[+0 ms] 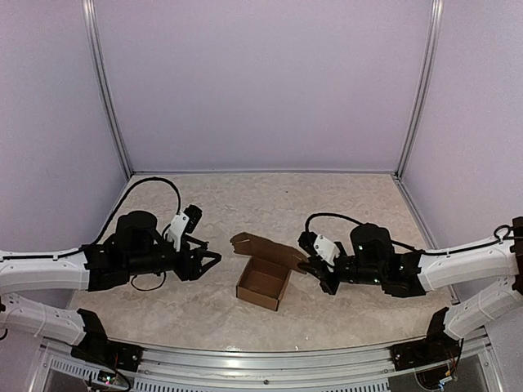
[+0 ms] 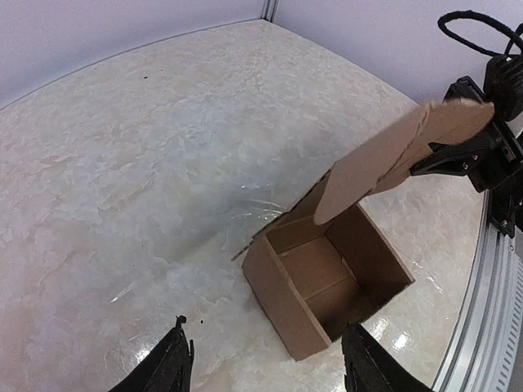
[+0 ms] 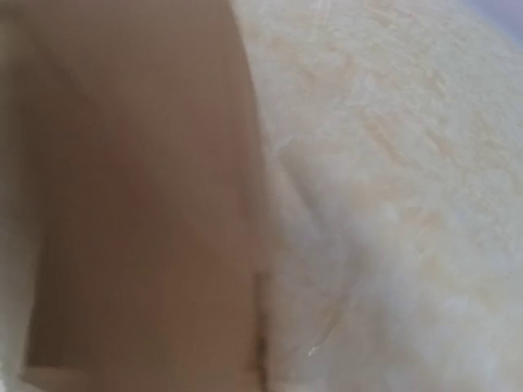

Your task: Fold the paper box

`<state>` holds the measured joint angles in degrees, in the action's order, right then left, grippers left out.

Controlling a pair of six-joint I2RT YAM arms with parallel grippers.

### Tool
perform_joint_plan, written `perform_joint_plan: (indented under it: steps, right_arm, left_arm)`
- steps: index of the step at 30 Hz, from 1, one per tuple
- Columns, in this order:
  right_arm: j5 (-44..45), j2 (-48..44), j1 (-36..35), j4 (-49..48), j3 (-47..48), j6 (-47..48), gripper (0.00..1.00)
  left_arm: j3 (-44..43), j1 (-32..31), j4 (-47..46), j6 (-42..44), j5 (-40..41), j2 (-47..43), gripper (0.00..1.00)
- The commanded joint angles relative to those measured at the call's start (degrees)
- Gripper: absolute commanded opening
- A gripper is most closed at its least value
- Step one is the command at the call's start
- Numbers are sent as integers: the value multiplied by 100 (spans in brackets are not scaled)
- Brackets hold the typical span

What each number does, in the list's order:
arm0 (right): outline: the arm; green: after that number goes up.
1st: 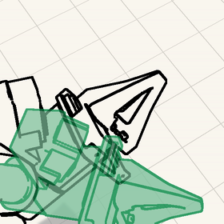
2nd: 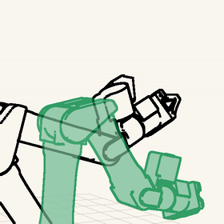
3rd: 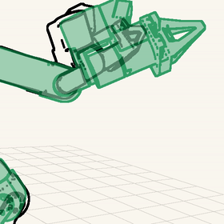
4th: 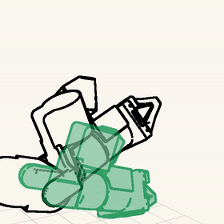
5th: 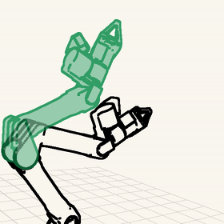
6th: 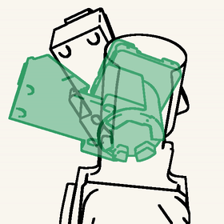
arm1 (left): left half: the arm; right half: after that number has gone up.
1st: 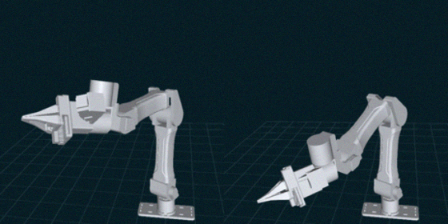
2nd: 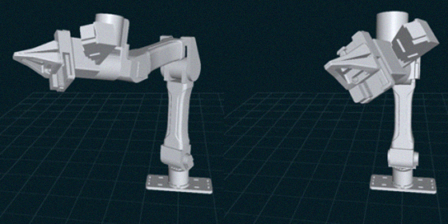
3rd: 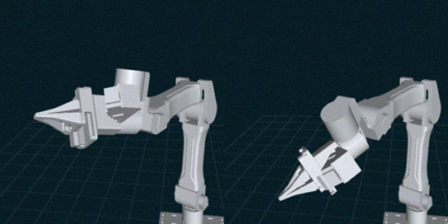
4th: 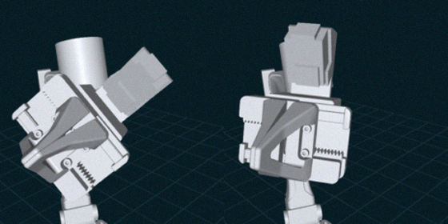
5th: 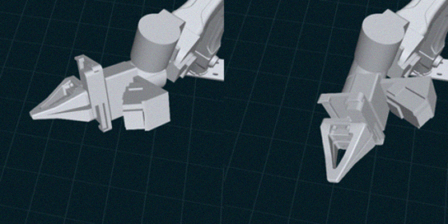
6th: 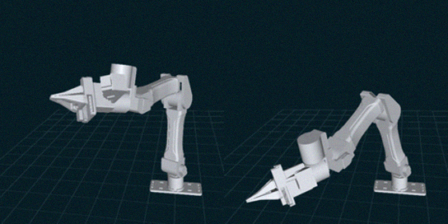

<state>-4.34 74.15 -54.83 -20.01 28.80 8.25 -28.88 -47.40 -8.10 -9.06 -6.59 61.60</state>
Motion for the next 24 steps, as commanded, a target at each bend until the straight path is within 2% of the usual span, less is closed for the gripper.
perform_joint_plan:
  steps: [1, 8, 14, 17, 24]
  right_arm:
    - [-131, 47, 61, -141, 30, 39, 0]
    - [-426, 8, 68, -104, 31, 227, 0]
    - [-1060, 48, 93, 238, 245, 412, 0]
    - [-1454, 119, 132, 618, 465, 504, 0]
    - [-1734, 244, 164, 943, 759, 546, 0]
  left_arm:
    - [112, 55, 25, -37, 89, -66, 61]
    - [317, 93, -137, 9, 4, -126, 65]
    - [366, 134, -202, 141, -299, -197, 68]
    - [386, 134, -321, 177, -472, -155, 68]
    - [287, 134, -280, 220, -922, 52, 62]
